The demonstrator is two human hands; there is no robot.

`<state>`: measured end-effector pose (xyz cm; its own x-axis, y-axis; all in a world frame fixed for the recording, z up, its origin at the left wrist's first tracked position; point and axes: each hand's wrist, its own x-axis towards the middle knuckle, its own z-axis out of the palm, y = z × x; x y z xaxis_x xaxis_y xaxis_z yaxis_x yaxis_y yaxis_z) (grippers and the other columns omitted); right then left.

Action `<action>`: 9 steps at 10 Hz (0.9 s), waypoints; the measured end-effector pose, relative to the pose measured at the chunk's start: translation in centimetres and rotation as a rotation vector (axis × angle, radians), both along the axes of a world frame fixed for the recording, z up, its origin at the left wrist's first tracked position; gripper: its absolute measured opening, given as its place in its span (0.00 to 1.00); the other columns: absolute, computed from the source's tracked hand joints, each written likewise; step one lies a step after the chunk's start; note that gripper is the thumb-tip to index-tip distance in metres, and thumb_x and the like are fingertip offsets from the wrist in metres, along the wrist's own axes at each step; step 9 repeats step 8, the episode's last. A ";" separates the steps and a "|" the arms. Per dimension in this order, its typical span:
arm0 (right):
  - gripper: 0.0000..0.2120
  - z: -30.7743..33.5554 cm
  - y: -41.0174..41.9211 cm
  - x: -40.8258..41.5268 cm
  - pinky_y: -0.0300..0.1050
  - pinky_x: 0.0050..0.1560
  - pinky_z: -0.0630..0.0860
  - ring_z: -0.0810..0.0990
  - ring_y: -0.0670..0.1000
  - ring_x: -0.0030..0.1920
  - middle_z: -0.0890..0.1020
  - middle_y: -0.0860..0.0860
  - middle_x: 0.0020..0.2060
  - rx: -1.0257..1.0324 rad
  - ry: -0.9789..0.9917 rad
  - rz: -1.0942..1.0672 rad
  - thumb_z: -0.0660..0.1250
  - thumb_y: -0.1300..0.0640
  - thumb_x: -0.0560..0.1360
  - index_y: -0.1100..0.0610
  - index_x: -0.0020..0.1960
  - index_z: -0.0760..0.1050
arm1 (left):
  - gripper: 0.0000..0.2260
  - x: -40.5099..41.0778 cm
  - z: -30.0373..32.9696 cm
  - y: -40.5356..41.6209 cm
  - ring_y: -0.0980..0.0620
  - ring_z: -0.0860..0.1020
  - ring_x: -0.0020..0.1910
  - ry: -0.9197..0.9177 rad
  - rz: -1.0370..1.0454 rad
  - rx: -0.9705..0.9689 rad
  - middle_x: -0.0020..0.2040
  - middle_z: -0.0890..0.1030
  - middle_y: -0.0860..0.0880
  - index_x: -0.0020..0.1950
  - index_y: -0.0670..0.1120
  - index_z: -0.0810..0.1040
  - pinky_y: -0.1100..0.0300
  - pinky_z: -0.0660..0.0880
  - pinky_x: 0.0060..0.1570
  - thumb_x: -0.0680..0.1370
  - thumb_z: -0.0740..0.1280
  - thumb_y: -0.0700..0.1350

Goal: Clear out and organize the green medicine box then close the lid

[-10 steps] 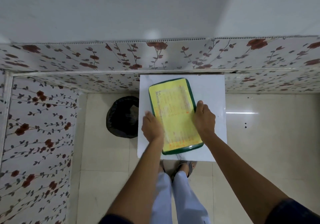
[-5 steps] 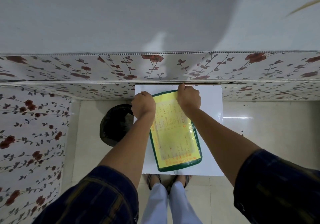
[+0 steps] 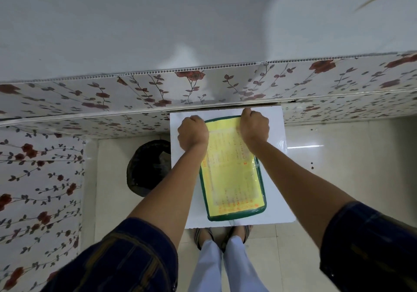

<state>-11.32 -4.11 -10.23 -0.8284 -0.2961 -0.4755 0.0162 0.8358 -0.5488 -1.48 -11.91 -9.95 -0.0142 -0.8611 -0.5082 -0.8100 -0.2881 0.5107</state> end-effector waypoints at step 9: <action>0.19 3.8 13.0 8.4 0.43 0.47 0.71 0.79 0.57 0.53 0.80 0.58 0.57 -0.076 -0.032 0.025 0.58 0.50 0.79 0.60 0.64 0.71 | 0.13 8.8 3.2 8.6 0.49 0.77 0.47 0.327 -0.227 0.249 0.50 0.79 0.50 0.59 0.48 0.75 0.55 0.75 0.49 0.76 0.64 0.50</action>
